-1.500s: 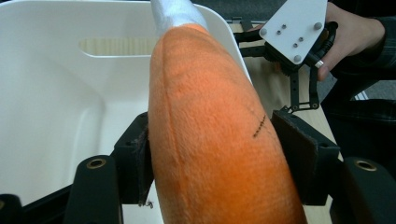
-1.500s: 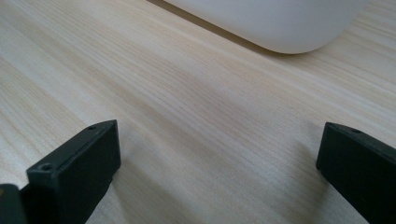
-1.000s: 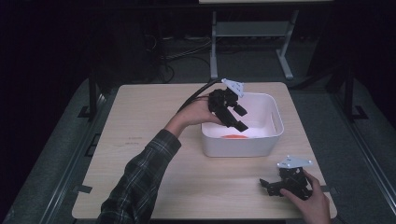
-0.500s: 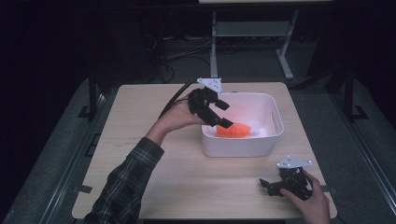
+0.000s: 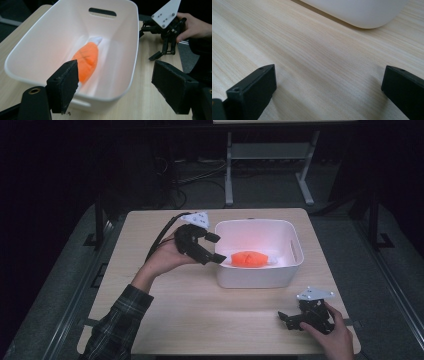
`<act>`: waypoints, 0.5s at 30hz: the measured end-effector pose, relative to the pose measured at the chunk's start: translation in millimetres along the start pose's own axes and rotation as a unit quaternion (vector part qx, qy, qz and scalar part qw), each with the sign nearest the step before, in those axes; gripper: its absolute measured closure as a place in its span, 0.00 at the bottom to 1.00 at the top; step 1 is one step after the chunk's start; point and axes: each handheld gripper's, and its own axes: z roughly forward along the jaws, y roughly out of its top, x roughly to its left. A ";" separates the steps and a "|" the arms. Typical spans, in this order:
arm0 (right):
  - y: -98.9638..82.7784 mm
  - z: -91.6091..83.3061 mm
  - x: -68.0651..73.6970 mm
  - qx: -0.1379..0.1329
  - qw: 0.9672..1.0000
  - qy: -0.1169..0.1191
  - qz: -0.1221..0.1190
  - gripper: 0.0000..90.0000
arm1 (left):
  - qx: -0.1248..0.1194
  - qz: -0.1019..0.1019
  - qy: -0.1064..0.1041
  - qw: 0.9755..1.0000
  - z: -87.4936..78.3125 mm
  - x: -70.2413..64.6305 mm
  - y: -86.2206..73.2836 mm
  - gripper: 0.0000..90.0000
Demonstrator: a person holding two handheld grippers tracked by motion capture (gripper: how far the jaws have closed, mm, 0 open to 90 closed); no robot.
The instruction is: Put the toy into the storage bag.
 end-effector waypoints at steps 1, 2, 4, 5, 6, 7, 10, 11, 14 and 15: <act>0.0 0.0 0.0 0.000 1.000 0.000 0.000 0.00 | -0.005 -0.009 0.002 1.000 -3.5 -1.7 -5.2 0.23; 0.0 0.0 0.0 0.000 1.000 0.000 0.000 0.00 | -0.007 -0.014 0.007 1.000 -6.7 -2.7 -10.7 0.23; 0.0 0.0 0.0 0.000 1.000 0.000 0.000 0.00 | -0.006 -0.023 0.019 1.000 -12.5 -5.4 -22.4 0.23; 0.0 0.0 0.0 0.000 1.000 0.000 0.000 0.00 | -0.003 -0.028 0.028 0.999 -15.2 -7.4 -30.1 0.23; 0.0 0.0 0.0 0.000 1.000 0.000 0.000 0.00 | -0.001 -0.028 0.035 0.999 -16.9 -8.5 -34.6 0.23; 0.0 0.0 0.0 0.000 1.000 0.000 0.000 0.00 | 0.001 -0.031 0.041 0.999 -18.8 -10.2 -40.6 0.23; -0.1 0.0 0.0 0.000 1.000 0.000 0.000 0.00 | 0.002 -0.042 0.063 0.997 -25.1 -16.2 -60.3 0.23; 0.0 0.0 0.0 0.000 1.000 0.000 0.000 0.00 | 0.001 -0.045 0.066 0.997 -26.6 -17.2 -64.9 0.23; -0.1 0.0 0.0 0.000 1.000 -0.001 -0.001 0.00 | -0.007 -0.061 0.077 0.995 -31.7 -21.7 -82.9 0.23; -0.1 0.0 0.0 0.000 1.000 -0.001 -0.001 0.00 | -0.008 -0.066 0.083 0.994 -33.5 -23.8 -90.3 0.23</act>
